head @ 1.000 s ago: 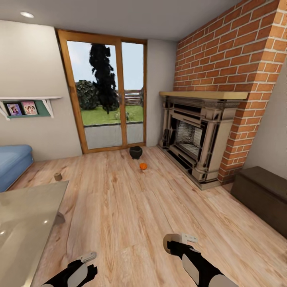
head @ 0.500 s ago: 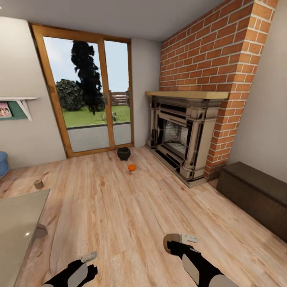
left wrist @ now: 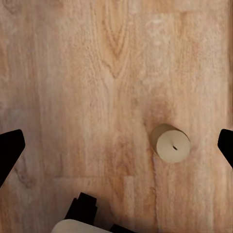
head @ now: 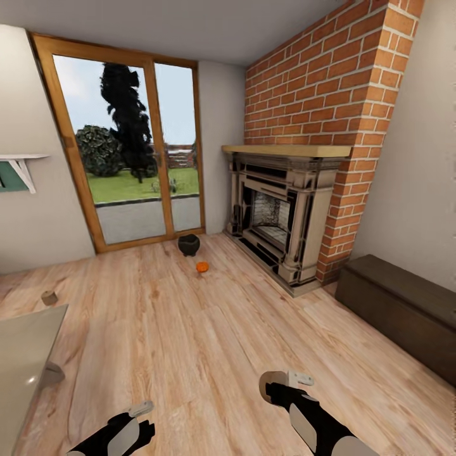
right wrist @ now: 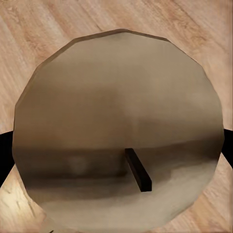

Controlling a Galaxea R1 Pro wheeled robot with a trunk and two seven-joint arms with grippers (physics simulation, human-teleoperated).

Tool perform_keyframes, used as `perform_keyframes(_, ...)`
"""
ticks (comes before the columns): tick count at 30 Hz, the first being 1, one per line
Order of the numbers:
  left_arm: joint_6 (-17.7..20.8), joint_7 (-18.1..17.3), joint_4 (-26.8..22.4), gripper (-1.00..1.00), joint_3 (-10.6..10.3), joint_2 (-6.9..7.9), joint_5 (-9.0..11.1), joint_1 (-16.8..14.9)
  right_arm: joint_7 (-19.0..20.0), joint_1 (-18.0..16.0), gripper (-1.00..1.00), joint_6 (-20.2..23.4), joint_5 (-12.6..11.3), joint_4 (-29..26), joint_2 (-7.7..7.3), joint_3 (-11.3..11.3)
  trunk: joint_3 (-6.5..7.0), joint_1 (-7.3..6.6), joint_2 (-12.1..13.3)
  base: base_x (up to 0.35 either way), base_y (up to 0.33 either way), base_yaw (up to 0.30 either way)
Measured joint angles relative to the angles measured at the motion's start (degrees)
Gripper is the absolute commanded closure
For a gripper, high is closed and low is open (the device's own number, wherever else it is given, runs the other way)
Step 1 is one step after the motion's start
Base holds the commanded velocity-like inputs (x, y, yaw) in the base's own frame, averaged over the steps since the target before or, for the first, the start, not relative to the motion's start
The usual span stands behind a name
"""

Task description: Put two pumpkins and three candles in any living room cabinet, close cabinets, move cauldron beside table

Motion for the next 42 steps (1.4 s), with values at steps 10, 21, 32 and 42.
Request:
perform_keyframes(10, 0.0, 0.0, 0.0, -1.0, 0.0, 0.03, 0.0, 0.0, 0.0, 0.0, 1.0, 0.0, 0.0, 0.0, -0.01, 0.0, 0.0, 0.0, 0.0, 0.073, 0.0, -0.102)
perform_keyframes(21, 0.0, 0.0, 0.0, -1.0, 0.0, 0.04, 0.0, 0.0, 0.0, 0.0, 1.0, 0.0, 0.0, 0.0, -0.02, 0.0, 0.0, 0.01, 0.0, 0.006, 0.0, -0.091)
perform_keyframes(32, 0.0, 0.0, 0.0, -1.0, 0.0, -0.04, 0.0, 0.0, 0.0, 0.0, 1.0, 0.0, 0.0, 0.0, -0.03, 0.0, 0.0, 0.01, 0.0, 0.039, 0.0, -0.129)
perform_keyframes(42, 0.0, 0.0, 0.0, -1.0, 0.0, -0.05, 0.0, 0.0, 0.0, 0.0, 1.0, 0.0, 0.0, 0.0, 0.0, 0.0, 0.0, -0.01, 0.0, 0.072, 0.037, -0.002)
